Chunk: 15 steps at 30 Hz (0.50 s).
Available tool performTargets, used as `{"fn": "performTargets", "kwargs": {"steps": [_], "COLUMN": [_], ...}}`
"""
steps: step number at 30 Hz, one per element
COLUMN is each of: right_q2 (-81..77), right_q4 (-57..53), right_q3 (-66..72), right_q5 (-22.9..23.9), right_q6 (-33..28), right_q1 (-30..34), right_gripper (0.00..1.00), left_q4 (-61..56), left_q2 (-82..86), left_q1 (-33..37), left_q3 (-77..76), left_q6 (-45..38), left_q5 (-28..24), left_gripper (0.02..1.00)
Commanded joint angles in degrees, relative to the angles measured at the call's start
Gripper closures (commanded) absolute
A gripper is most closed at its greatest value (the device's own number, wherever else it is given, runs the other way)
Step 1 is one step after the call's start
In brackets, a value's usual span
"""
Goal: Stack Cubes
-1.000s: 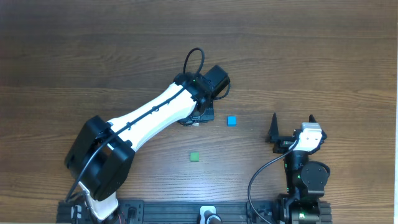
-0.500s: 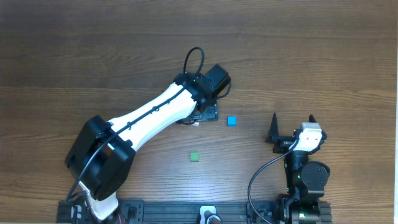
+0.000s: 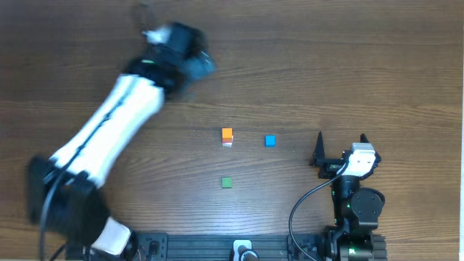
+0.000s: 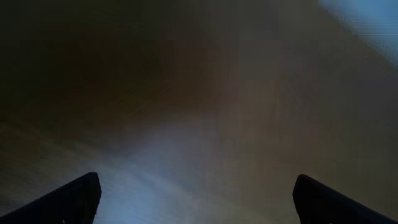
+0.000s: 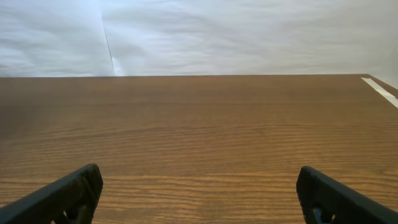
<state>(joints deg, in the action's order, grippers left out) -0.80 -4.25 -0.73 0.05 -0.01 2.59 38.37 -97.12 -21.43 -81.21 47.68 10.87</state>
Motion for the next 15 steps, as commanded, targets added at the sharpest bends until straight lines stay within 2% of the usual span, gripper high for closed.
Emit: {"fn": "performTargets", "kwargs": {"steps": [1,7,9,10,15], "right_q2": [0.5,0.5,0.5,0.5,0.5], "right_q4": [0.0,0.0,0.0,0.0,0.0], "right_q3": [0.4,0.4,0.4,0.5,0.5], "right_q5": [-0.5,-0.5,-0.5,-0.5,-0.5], "right_q6": [-0.1,-0.1,-0.1,-0.1,-0.1], "right_q1": [0.0,0.0,0.0,0.0,0.0], "right_gripper": [0.007,0.007,0.007,0.007,0.009], "left_q4": [-4.9,-15.4,-18.5,-19.4,-19.7], "left_q2": [10.6,26.9,34.3,40.3,54.7], "left_q1": [5.7,13.1,15.0,16.1,21.2], "left_q3": [5.7,19.5,24.9,28.5,36.9], "left_q6": [-5.8,-9.4,-13.2,-16.6,-22.0], "left_q5": [1.4,1.4,1.3,0.6,-3.3], "left_gripper": [0.023,0.031,0.038,0.042,0.058]}}
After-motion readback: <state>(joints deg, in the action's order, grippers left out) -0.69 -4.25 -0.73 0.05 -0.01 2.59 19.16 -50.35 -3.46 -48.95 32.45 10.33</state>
